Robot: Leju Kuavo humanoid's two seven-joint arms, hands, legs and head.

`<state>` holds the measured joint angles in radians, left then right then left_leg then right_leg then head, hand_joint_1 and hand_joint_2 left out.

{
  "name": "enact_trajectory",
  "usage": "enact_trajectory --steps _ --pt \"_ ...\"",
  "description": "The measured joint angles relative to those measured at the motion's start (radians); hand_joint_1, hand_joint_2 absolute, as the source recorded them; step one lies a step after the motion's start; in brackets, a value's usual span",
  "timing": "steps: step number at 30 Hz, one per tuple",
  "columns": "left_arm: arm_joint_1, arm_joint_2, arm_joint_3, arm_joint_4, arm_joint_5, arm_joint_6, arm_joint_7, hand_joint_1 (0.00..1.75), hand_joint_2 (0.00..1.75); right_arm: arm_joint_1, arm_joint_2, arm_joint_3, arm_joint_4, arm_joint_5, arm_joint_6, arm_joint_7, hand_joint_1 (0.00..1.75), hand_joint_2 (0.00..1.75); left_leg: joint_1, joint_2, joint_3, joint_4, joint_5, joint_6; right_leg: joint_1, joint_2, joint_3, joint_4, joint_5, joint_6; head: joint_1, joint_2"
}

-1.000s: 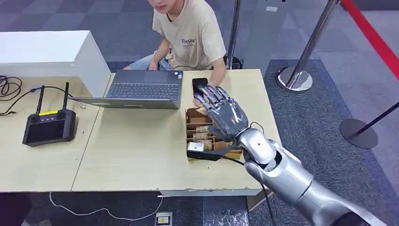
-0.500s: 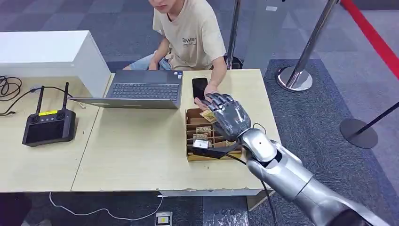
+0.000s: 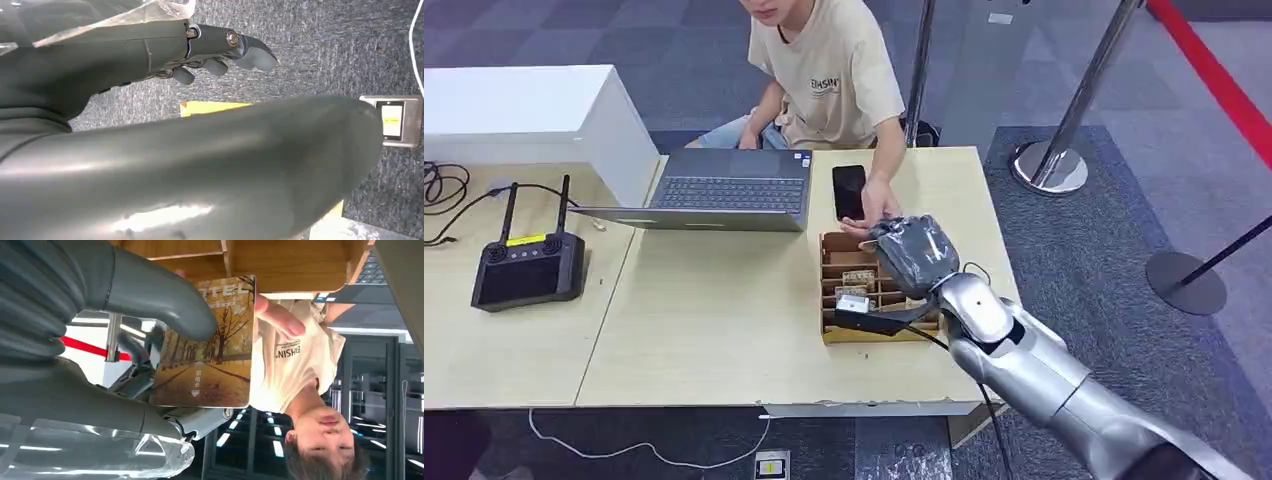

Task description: Pass the card to the sensor for recognition and then transmit it.

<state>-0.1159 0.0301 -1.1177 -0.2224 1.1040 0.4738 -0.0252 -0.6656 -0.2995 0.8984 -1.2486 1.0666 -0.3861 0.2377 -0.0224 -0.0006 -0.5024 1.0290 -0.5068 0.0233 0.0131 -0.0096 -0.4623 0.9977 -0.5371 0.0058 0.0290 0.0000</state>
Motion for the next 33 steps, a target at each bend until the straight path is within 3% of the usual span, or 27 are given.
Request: enact_trajectory --steps 6,10,15,22,24,28,33 --pt "0.0 0.0 0.0 0.0 -0.001 0.0 0.0 0.0 0.0 0.0 0.0 0.001 0.002 -0.007 -0.005 -0.01 1.75 1.75 0.0 0.0 0.0 0.0 0.0 0.0 0.0 0.0 0.0 0.0 0.0 0.0 0.0 0.0" --pt "0.001 0.0 0.0 0.0 0.0 0.001 0.0 0.0 0.0 0.011 0.0 -0.003 -0.002 -0.064 -0.051 -0.015 1.75 1.75 0.0 0.0 0.0 0.0 0.0 0.0 0.0 0.0 0.0 0.0 0.0 0.0 0.0 0.0" --pt "0.003 0.0 0.0 0.001 0.016 0.008 -0.006 0.0 0.0 0.077 0.0 -0.053 -0.062 -0.349 -0.165 -0.103 1.75 1.75 0.0 0.0 0.0 0.0 0.0 0.0 0.0 0.0 0.0 0.0 0.0 0.0 0.0 0.0" --pt "0.003 0.0 0.0 0.001 0.02 0.008 -0.009 0.0 0.0 0.124 -0.001 -0.109 -0.13 -0.385 -0.171 -0.12 1.75 1.75 0.0 0.0 0.0 0.0 0.0 0.0 0.0 0.0 0.0 0.0 0.0 0.0 0.0 0.0" --pt "0.003 0.0 0.0 0.001 0.026 0.01 -0.012 0.0 0.0 0.139 0.0 -0.124 -0.149 -0.47 -0.183 -0.155 1.75 1.75 0.0 0.0 0.001 0.0 0.0 0.0 0.0 0.0 0.0 0.0 0.0 0.0 0.0 0.0" --pt "0.006 0.0 0.002 0.002 0.047 0.025 -0.014 0.0 0.0 0.218 -0.009 -0.192 -0.23 -0.712 -0.228 -0.245 1.75 1.75 0.0 0.0 0.001 0.0 0.0 0.0 0.0 0.0 0.0 0.0 0.0 0.0 0.0 0.0" --pt "0.01 0.0 0.007 0.003 0.064 0.031 -0.014 0.0 0.0 0.352 -0.064 -0.317 -0.312 -0.698 -0.242 -0.207 1.75 1.75 0.0 -0.001 -0.001 0.0 -0.001 0.0 0.0 0.0 -0.001 -0.001 0.0 0.0 0.0 0.0"
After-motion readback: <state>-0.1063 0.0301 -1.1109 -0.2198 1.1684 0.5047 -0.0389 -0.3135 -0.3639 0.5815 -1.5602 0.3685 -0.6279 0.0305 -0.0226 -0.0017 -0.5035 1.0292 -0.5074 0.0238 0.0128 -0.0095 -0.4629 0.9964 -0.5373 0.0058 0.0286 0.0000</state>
